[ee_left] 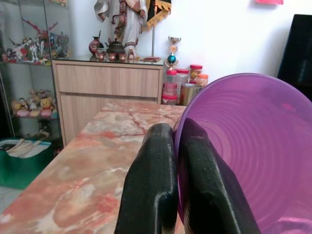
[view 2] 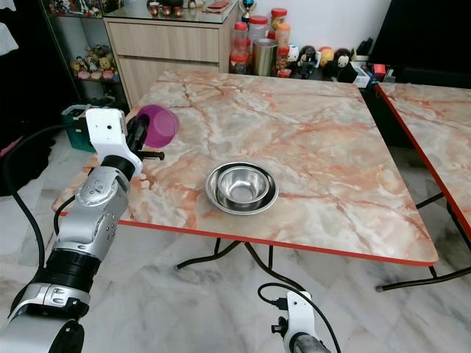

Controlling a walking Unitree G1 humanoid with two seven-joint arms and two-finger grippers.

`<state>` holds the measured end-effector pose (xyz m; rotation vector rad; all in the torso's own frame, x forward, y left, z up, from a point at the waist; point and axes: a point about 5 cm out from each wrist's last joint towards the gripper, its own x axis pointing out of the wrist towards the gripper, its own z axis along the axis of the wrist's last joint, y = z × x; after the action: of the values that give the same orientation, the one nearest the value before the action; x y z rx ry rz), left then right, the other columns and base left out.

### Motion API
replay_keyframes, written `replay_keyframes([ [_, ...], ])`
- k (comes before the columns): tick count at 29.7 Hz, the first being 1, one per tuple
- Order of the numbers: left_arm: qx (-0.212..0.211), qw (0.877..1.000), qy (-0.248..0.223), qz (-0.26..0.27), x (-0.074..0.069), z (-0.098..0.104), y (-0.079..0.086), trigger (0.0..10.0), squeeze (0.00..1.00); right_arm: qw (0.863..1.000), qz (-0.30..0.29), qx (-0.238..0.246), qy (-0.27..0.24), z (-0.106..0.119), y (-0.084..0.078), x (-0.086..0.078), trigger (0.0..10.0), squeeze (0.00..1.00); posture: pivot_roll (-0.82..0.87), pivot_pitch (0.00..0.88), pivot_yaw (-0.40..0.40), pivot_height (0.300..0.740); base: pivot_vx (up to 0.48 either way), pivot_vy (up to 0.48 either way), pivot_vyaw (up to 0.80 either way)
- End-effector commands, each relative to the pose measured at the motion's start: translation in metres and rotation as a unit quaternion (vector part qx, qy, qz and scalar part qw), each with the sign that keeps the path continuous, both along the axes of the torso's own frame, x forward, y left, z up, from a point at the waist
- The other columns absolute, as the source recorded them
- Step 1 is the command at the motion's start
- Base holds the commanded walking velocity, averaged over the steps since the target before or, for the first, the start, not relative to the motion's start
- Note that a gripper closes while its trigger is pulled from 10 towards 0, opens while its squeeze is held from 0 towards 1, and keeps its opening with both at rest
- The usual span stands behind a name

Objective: Setting the table

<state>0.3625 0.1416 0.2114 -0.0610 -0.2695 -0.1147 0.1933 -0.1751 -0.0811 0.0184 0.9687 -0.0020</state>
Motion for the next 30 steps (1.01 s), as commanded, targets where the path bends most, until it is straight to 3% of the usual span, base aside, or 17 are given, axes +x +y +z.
replay_keyframes([
  [1, 0.003, 1.000, -0.015, 0.001, -0.0014, 0.0093, 0.0002, 10.0, 0.00, 1.000, 0.004, -0.005, 0.003, 0.0003, -0.0012, 0.0007, 10.0, 0.00, 0.11, 0.000, -0.026, 0.740, 0.000, 0.000, 0.00],
  [6, 0.007, 1.000, -0.016, -0.001, -0.0030, 0.0110, 0.0012, 10.0, 0.00, 0.999, 0.038, 0.002, -0.011, 0.0024, 0.0009, 0.0038, 10.0, 0.00, 0.11, 0.000, -0.026, 0.740, 0.000, 0.000, 0.00],
  [19, 0.010, 1.000, -0.011, -0.001, -0.0036, 0.0102, 0.0030, 10.0, 0.00, 0.999, -0.031, -0.011, -0.015, 0.0013, -0.0017, 0.0017, 10.0, 0.00, 0.09, 0.000, -0.011, 0.740, 0.000, 0.000, 0.00],
  [30, 0.010, 1.000, -0.008, -0.003, -0.0037, 0.0079, 0.0027, 10.0, 0.00, 0.999, -0.030, -0.002, -0.039, 0.0038, 0.0006, 0.0052, 10.0, 0.00, 0.08, 0.000, -0.007, 0.740, 0.000, 0.000, 0.00],
])
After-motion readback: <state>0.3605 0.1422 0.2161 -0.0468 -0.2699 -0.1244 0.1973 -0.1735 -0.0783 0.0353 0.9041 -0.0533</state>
